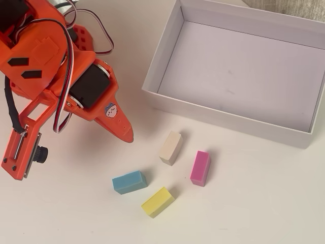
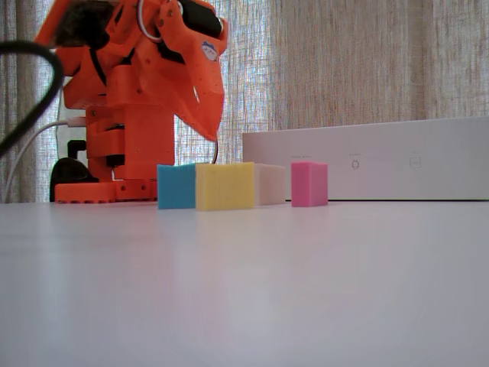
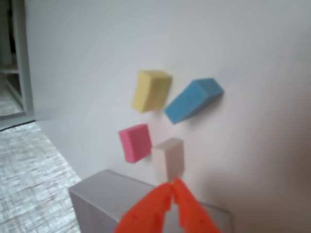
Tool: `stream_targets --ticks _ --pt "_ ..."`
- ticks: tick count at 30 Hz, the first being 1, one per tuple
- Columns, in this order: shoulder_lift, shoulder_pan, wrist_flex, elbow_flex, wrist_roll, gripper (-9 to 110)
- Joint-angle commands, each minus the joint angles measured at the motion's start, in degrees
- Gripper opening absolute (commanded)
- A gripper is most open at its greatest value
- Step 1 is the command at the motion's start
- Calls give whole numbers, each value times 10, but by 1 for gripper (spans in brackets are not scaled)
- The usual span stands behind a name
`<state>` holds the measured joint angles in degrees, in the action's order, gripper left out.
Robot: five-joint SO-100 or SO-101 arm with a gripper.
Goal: Grasp the pink cuboid and put it in the bin.
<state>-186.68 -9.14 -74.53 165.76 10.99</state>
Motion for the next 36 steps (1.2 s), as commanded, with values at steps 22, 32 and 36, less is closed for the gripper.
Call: stream_targets --ticks 22,32,36 --pt "650 -43 -47 -770 142 20" --pt "767 -42 -77 -742 185 21" --pt "793 -40 -79 -699 185 20"
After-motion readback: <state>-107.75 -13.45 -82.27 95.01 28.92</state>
